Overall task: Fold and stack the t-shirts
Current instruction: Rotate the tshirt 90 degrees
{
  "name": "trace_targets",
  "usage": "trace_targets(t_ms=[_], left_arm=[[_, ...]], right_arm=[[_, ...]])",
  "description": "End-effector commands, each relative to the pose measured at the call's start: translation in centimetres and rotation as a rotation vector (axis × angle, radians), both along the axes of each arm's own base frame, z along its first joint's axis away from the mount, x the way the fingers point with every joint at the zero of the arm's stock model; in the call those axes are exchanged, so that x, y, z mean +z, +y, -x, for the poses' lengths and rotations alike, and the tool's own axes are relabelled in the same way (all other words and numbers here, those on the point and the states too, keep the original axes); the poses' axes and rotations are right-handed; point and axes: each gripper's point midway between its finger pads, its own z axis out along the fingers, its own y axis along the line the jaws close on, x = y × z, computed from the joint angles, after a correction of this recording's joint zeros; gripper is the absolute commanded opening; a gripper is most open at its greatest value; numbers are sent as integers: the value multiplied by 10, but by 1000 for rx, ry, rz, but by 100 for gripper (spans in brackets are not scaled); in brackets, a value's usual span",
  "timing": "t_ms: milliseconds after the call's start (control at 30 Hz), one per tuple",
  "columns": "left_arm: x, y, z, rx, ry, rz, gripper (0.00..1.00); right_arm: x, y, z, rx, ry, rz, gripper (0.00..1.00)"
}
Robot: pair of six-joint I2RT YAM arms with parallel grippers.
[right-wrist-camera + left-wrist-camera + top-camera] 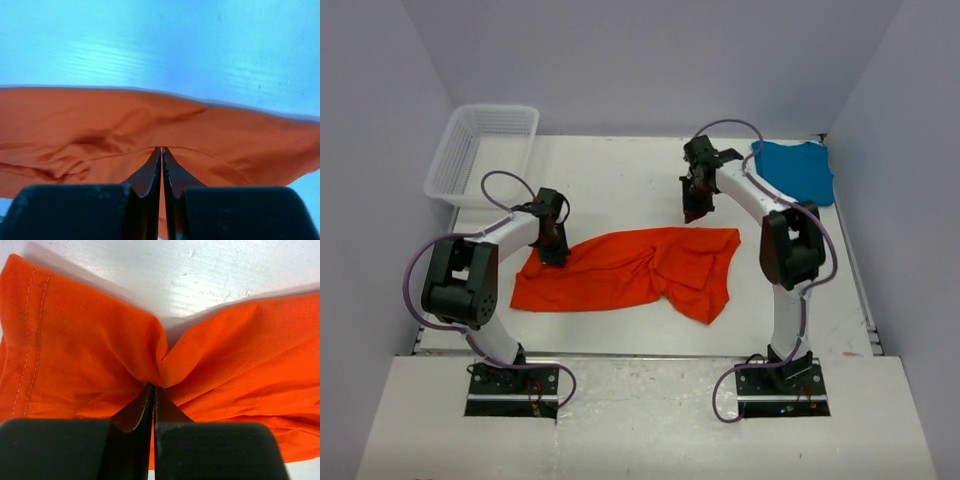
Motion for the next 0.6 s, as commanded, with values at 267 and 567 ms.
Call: trace_targets(t_ms=[267,567], left_arm=[[5,-2,-9,9,-14,-15,0],[25,8,-35,78,-84,-45,0]], right_arm=[[164,16,39,119,-367,-246,33],[76,-14,118,18,-145,-84,0]])
